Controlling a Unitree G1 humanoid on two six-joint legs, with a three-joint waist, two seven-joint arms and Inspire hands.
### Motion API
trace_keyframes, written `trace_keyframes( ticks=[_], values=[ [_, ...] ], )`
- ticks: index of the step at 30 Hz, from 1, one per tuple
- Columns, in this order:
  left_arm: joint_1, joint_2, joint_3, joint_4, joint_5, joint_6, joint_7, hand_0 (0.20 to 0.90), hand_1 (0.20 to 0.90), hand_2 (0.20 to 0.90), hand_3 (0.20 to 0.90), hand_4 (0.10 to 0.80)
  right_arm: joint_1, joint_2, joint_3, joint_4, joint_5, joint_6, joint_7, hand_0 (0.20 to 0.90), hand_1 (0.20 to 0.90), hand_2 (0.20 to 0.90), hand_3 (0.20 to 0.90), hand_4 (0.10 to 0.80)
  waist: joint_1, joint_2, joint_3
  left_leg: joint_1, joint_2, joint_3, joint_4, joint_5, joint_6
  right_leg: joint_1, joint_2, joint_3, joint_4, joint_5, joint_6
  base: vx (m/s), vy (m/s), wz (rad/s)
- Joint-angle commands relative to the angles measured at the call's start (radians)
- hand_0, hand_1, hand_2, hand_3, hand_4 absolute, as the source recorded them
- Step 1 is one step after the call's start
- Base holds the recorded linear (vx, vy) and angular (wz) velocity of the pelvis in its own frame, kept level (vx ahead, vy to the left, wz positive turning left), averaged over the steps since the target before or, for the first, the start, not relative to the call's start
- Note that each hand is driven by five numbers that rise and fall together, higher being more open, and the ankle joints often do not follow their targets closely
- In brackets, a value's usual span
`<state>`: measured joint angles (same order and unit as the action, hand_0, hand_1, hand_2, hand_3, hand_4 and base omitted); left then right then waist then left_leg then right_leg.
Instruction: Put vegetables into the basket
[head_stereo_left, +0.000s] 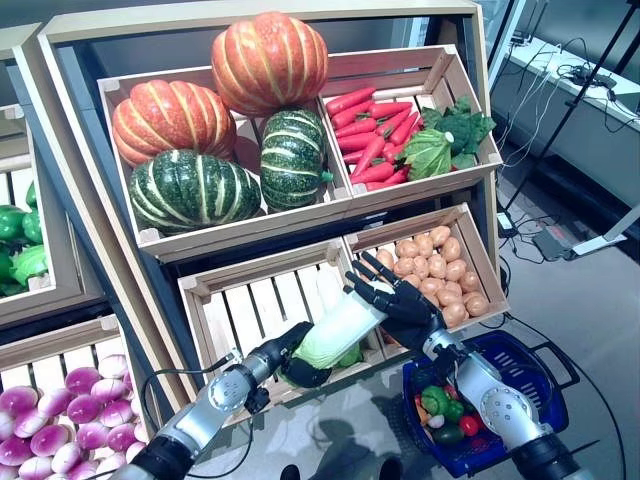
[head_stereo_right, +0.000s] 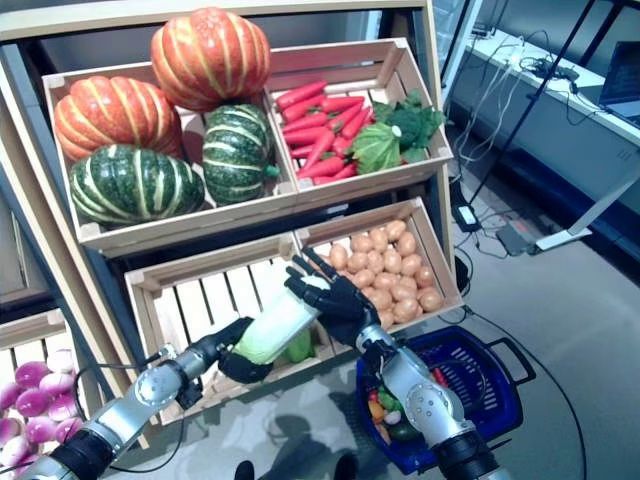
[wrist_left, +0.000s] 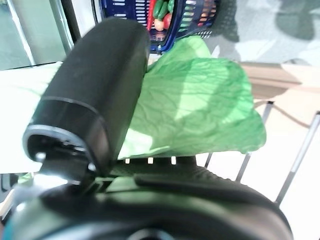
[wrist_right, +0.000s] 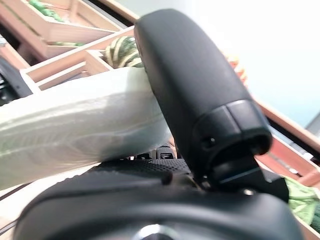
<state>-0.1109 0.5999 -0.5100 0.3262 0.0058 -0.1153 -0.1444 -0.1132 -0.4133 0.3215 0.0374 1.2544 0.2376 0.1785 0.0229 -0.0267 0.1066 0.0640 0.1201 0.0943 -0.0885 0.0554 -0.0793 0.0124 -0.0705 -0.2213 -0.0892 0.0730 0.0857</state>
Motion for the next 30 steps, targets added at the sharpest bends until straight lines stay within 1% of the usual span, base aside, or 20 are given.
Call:
trace_keyframes(
  ticks=[1, 5, 7, 13, 18, 23, 30],
  values=[
    [-0.16, -0.053, -0.002, -0.062, -0.016, -0.1, 0.023, 0.3, 0.3, 0.3, 0.3, 0.4, -0.107, 0.067, 0.074, -0.068, 0.009, 0.02, 0.149, 0.9, 0.9, 0.9, 0.9, 0.8, 0.0, -0.02, -0.027, -0.022, -0.028, -0.032, 0.001, -0.05, 0.005, 0.055, -0.049, -0.01, 0.002, -0.026, 0.058, 0.0, 0.0, 0.0],
    [-0.157, -0.059, 0.003, -0.053, -0.033, -0.08, 0.029, 0.3, 0.3, 0.3, 0.3, 0.4, -0.115, 0.078, 0.077, -0.067, -0.008, 0.009, 0.145, 0.9, 0.9, 0.9, 0.9, 0.8, 0.002, -0.019, -0.027, -0.022, -0.027, -0.032, 0.001, -0.05, 0.005, 0.054, -0.048, -0.011, 0.002, -0.027, 0.057, 0.0, 0.0, 0.0],
    [-0.153, -0.065, 0.007, -0.043, -0.072, -0.072, 0.04, 0.3, 0.3, 0.3, 0.3, 0.4, -0.119, 0.082, 0.081, -0.072, -0.033, -0.002, 0.14, 0.9, 0.9, 0.9, 0.9, 0.8, 0.002, -0.018, -0.027, -0.021, -0.027, -0.032, 0.001, -0.051, 0.004, 0.054, -0.049, -0.01, 0.002, -0.028, 0.057, 0.0, 0.0, 0.0],
    [-0.123, -0.124, 0.068, 0.0, -0.202, -0.058, 0.124, 0.3, 0.3, 0.3, 0.3, 0.4, -0.117, 0.094, 0.084, -0.066, -0.073, -0.014, 0.14, 0.9, 0.9, 0.9, 0.9, 0.8, 0.008, -0.022, -0.029, -0.019, -0.024, -0.032, 0.001, -0.05, 0.002, 0.057, -0.05, -0.012, 0.002, -0.028, 0.056, 0.0, 0.0, 0.0],
    [-0.099, -0.165, 0.111, 0.022, -0.265, -0.072, 0.172, 0.3, 0.3, 0.3, 0.3, 0.4, -0.117, 0.115, 0.074, -0.061, -0.071, -0.032, 0.135, 0.9, 0.9, 0.9, 0.9, 0.8, 0.014, -0.027, -0.033, -0.018, -0.022, -0.035, 0.001, -0.049, 0.001, 0.058, -0.051, -0.016, 0.002, -0.027, 0.054, 0.0, 0.0, 0.0],
    [-0.079, -0.192, 0.134, 0.018, -0.286, -0.07, 0.191, 0.3, 0.3, 0.3, 0.3, 0.4, -0.112, 0.127, 0.064, -0.068, -0.075, -0.025, 0.128, 0.9, 0.9, 0.9, 0.9, 0.8, 0.016, -0.03, -0.035, -0.017, -0.023, -0.035, 0.001, -0.05, 0.002, 0.06, -0.05, -0.016, 0.002, -0.029, 0.05, 0.0, 0.0, 0.0],
    [-0.081, -0.199, 0.134, 0.008, -0.288, -0.056, 0.2, 0.3, 0.3, 0.3, 0.3, 0.4, -0.114, 0.14, 0.07, -0.077, -0.084, -0.016, 0.116, 0.9, 0.9, 0.9, 0.9, 0.8, 0.014, -0.03, -0.033, -0.016, -0.022, -0.035, 0.001, -0.049, 0.001, 0.061, -0.051, -0.011, 0.002, -0.028, 0.05, 0.0, 0.0, 0.0]
  ],
)
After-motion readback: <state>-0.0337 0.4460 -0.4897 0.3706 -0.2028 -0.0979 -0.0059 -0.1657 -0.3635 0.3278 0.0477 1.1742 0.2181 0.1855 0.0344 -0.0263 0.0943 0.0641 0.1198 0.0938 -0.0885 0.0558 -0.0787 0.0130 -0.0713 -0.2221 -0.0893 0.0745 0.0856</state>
